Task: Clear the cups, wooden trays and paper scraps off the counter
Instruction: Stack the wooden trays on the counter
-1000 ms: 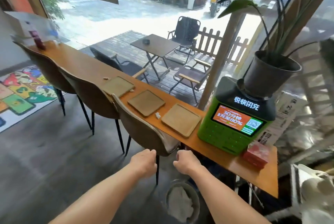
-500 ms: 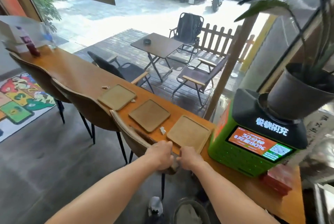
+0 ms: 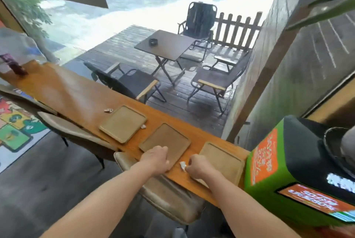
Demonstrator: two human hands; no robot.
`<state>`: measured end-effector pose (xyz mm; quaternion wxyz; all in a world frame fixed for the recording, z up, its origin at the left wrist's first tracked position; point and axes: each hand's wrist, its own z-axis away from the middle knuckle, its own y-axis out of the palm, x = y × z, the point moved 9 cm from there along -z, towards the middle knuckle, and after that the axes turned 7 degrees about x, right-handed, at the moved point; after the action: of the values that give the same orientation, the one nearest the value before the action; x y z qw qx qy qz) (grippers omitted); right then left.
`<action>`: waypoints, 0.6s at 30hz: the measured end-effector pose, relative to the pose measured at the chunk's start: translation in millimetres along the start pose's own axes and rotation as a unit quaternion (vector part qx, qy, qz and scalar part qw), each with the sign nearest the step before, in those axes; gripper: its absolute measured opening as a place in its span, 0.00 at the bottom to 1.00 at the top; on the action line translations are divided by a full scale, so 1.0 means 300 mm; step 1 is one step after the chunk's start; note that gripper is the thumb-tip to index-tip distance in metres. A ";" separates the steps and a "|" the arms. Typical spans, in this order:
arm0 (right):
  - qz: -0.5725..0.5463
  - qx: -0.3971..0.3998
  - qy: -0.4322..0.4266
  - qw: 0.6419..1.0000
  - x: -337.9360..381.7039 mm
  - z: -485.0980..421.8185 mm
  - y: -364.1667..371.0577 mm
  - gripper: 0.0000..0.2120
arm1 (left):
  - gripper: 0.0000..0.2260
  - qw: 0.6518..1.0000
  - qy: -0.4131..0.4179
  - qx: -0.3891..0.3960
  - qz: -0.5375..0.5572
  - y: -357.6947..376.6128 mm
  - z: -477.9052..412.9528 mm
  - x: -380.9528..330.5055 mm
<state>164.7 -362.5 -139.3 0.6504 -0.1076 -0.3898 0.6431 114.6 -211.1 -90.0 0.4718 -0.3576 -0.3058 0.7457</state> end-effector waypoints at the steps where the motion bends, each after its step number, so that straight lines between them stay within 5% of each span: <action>1: 0.006 0.007 0.005 1.000 0.011 -0.029 0.004 0.15 | 0.07 1.000 0.001 0.007 -0.003 -0.007 -0.027 0.024; 9: -0.029 0.022 0.052 0.998 0.106 -0.261 -0.020 0.12 | 0.07 0.998 0.036 0.047 -0.034 -0.071 -0.300 0.191; 18: -0.165 -0.006 0.232 0.959 0.164 -0.389 0.055 0.17 | 0.17 0.974 0.124 0.158 -0.102 -0.095 -0.620 0.375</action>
<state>221.1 -272.4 -210.3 0.8194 -0.1921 -0.2438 0.4820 247.7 -74.7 -198.5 0.6304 -0.3347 -0.1584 0.6823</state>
